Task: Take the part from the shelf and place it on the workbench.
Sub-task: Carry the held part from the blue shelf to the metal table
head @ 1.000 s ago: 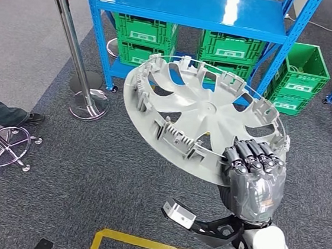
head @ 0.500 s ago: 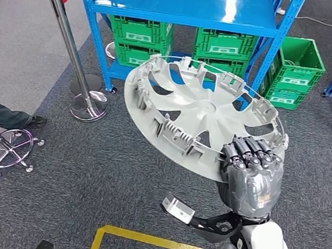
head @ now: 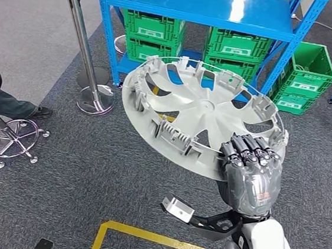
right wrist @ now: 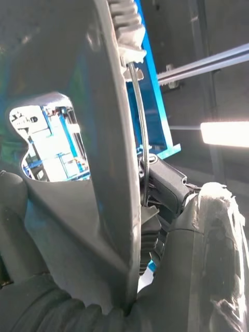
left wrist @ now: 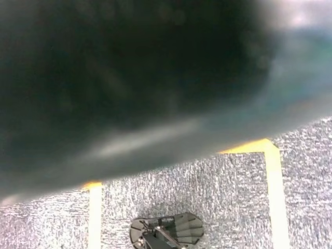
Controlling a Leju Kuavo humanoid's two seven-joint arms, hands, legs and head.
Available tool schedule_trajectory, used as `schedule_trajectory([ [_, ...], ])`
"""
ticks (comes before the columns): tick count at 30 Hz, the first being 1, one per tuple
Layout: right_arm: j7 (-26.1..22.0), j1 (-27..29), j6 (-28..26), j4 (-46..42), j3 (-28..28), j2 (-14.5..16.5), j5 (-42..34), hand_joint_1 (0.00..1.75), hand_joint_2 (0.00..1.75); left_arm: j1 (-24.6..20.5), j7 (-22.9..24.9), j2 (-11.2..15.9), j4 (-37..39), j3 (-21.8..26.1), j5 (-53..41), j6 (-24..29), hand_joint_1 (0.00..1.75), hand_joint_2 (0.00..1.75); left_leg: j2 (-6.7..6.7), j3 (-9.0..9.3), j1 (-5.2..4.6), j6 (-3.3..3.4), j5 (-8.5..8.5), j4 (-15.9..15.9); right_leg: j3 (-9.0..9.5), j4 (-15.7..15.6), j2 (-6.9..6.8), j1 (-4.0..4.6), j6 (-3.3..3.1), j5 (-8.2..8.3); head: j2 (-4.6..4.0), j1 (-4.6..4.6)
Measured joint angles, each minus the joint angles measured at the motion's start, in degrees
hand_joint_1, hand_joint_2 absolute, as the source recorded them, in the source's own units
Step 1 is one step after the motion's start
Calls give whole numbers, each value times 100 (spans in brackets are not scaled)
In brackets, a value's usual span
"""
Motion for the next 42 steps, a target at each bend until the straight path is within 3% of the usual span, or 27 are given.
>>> schedule_trajectory([
  [1, 13, -3, 4, 7, 0, -16, 0, 175, 175, 4, 3, -1, 1, 0, 3, 4, 0, 0, -37, -5, -3, 6, 4, 1, -158, 325, 7, -1, 7, -96, 0, -2],
  [2, 29, -5, 10, 16, 0, -32, 0, 175, 175, 8, 7, 0, 1, 0, 6, 7, 0, 0, -82, -6, -5, 8, 7, 2, -229, 460, 11, -1, 8, -83, 1, -1],
  [3, 49, -8, 19, 26, 0, -49, 0, 175, 175, 11, 10, 0, 1, 0, 8, 9, 0, 0, -135, -3, -5, 5, 11, 5, -188, 357, 19, -1, 2, 48, 1, 0],
  [4, 68, -15, 27, 33, 1, -65, 0, 175, 175, 11, 12, -1, 1, 0, 10, 10, 0, 0, -196, 3, -5, 0, 15, 7, -41, 36, 49, -3, -10, 266, 1, 0],
  [6, 90, -39, 38, 40, 3, -91, 0, 175, 175, 2, 15, -8, 0, 0, 13, 10, 0, 0, -316, -13, -11, -29, 31, 23, 340, -767, 296, -30, -44, 635, 0, -2],
  [8, 108, -75, 49, 43, 10, -113, 0, 175, 175, -8, 17, -10, 0, 0, 17, 10, 0, 0, -428, -93, -9, -93, 74, 49, 519, -1160, 490, -52, -63, 725, 1, -7],
  [10, 144, -102, 68, 44, 15, -133, 0, 175, 175, 0, 20, -4, 0, 1, 21, 11, 0, 0, -540, -165, 4, -167, 119, 62, 518, -1195, 411, -53, -83, 722, 1, -9],
  [11, 167, -111, 78, 44, 15, -139, 0, 175, 175, 12, 22, -7, 1, 1, 21, 12, 0, 0, -506, -189, 3, -200, 100, 85, 519, -1204, 345, -60, -106, 735, 0, -14],
  [13, 201, -125, 91, 44, 13, -146, 1, 175, 175, 18, 29, -7, 2, 1, 26, 13, 0, 0, -270, -335, -8, -264, -122, 405, 529, -1232, 191, -75, -166, 758, -1, -40],
  [15, 221, -136, 94, 44, 10, -158, 2, 175, 175, 9, 35, -2, 2, 0, 30, 14, 0, 0, -27, -656, 4, -319, -512, 1148, 528, -1233, 32, -66, -196, 759, 0, -63],
  [17, 235, -136, 101, 45, 11, -173, 2, 175, 175, 8, 37, -5, 2, 0, 31, 14, 0, 0, 27, -881, 27, -346, -687, 1694, 525, -1230, -124, -58, -202, 755, 0, -63],
  [18, 243, -136, 105, 45, 13, -178, 2, 175, 175, 12, 38, -6, 2, 0, 31, 14, 0, 0, 40, -843, 34, -347, -611, 1658, 526, -1228, -197, -54, -203, 752, 0, -63],
  [19, 248, -137, 109, 46, 14, -182, 2, 175, 175, 16, 39, -4, 2, 0, 31, 14, 0, 0, 65, -692, 35, -337, -447, 1398, 531, -1228, -266, -49, -201, 748, 0, -63],
  [21, 252, -152, 112, 45, 16, -185, 2, 175, 175, 12, 40, 8, 2, 0, 33, 14, 0, 0, 286, -238, -7, -275, -119, 588, 545, -1226, -388, -27, -183, 732, 0, -63],
  [22, 252, -164, 112, 45, 16, -187, 2, 175, 175, 1, 40, 13, 2, -1, 34, 14, 0, 0, 405, -81, -40, -230, -43, 287, 547, -1222, -439, -11, -166, 723, -1, -62],
  [24, 252, -184, 112, 45, 18, -192, 2, 175, 175, -9, 40, 20, 2, -1, 36, 15, 0, 0, 515, -1, -99, -145, -49, 75, 548, -1219, -553, 18, -125, 709, -1, -56],
  [26, 253, -196, 112, 44, 21, -195, 2, 175, 175, 8, 42, 24, 2, 0, 37, 16, 0, 0, 387, -19, -89, -71, -20, 40, 554, -1217, -639, 14, -75, 677, 0, -54],
  [28, 256, -209, 113, 43, 25, -203, 2, 175, 175, 16, 45, 22, 2, 0, 37, 16, 0, 0, 260, -11, -62, 1, 18, -6, 450, -971, -431, -3, -30, 485, 0, -38],
  [30, 259, -219, 114, 42, 33, -229, 1, 175, 175, -1, 46, 16, 2, 0, 37, 16, 0, 0, 128, -21, -51, 40, 40, -20, 120, -257, -100, -13, -11, 120, 1, -15],
  [31, 262, -220, 114, 43, 40, -247, 1, 175, 175, -8, 48, 15, 2, 0, 37, 14, 0, 0, 53, -29, -53, 48, 44, -18, -75, 145, -20, -12, -7, -33, 1, -11],
  [32, 266, -219, 115, 44, 47, -265, 2, 175, 175, -7, 49, 15, 2, 0, 37, 12, 0, 0, -24, -31, -56, 52, 48, -17, -215, 414, 11, -11, -7, -96, 1, -9],
  [33, 273, -218, 118, 47, 53, -281, 1, 175, 175, -1, 50, 15, 2, 0, 37, 10, 0, 0, -104, -29, -58, 53, 50, -14, -261, 472, 22, -10, -11, -41, 2, -9],
  [35, 291, -222, 122, 52, 58, -309, 1, 175, 175, 9, 53, 14, 2, 0, 37, 8, 0, 0, -269, -13, -57, 48, 51, -5, -28, -94, 84, -22, -25, 381, 2, -8],
  [37, 303, -238, 123, 54, 61, -332, 1, 175, 175, 1, 54, 15, 2, -2, 37, 8, 0, 0, -420, -22, -62, 16, 54, 22, 330, -857, 304, -56, -39, 702, 1, -11],
  [39, 316, -255, 124, 56, 64, -351, 1, 175, 175, -6, 54, 23, 2, -2, 37, 8, 0, 0, -539, -84, -58, -46, 80, 52, 476, -1140, 429, -67, -53, 729, 1, -18],
  [41, 336, -262, 129, 60, 70, -363, 1, 175, 175, 17, 57, 30, 3, -2, 39, 7, 0, 0, -623, -144, -40, -105, 101, 71, 485, -1160, 334, -66, -82, 739, 2, -19],
  [42, 348, -263, 134, 60, 71, -367, 2, 175, 175, 33, 61, 28, 4, -2, 42, 6, 0, 0, -551, -172, -45, -135, 66, 115, 489, -1169, 275, -72, -105, 749, 1, -29],
])
